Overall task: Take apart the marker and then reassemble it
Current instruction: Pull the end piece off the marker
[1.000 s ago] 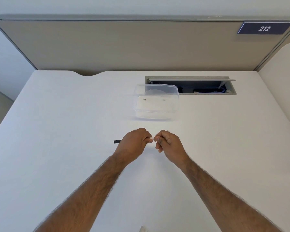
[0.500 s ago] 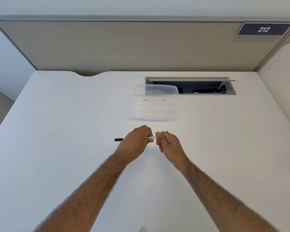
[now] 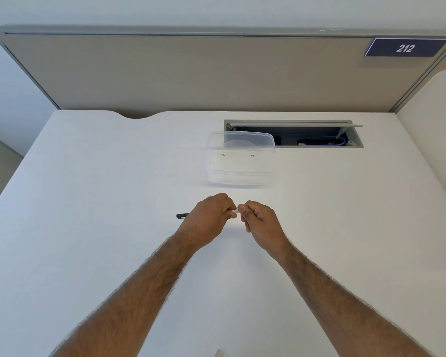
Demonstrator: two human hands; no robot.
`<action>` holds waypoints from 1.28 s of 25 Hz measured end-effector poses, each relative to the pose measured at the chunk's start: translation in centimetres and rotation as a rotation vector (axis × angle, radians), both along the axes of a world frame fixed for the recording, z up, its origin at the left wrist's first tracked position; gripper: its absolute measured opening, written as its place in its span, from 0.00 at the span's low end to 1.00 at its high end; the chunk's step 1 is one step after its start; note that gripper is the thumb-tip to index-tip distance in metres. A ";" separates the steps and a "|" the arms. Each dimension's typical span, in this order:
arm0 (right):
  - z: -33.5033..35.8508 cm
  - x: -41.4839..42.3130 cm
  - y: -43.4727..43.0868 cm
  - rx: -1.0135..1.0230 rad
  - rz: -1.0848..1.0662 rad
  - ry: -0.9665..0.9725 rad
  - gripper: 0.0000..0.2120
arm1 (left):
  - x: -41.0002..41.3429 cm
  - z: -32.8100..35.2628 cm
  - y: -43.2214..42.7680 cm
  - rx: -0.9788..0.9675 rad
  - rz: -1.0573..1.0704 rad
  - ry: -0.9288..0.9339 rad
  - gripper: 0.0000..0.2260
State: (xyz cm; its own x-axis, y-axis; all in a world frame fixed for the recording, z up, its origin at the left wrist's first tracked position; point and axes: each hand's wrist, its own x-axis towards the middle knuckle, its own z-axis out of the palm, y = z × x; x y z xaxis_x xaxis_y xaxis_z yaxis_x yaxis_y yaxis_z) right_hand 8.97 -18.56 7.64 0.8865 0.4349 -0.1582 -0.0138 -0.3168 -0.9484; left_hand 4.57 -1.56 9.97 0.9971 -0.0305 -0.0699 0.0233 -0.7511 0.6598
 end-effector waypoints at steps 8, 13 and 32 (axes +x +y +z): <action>0.2 0.5 -0.1 0.182 -0.068 0.148 0.05 | 0.2 0.2 0.4 -0.019 0.052 0.000 0.06; -0.2 1.1 -0.1 0.224 -0.077 0.178 0.02 | 0.3 0.0 0.4 -0.031 0.062 0.014 0.06; 0.5 1.4 -0.2 0.202 -0.070 0.191 0.02 | 0.5 -0.3 0.5 0.026 0.067 -0.032 0.08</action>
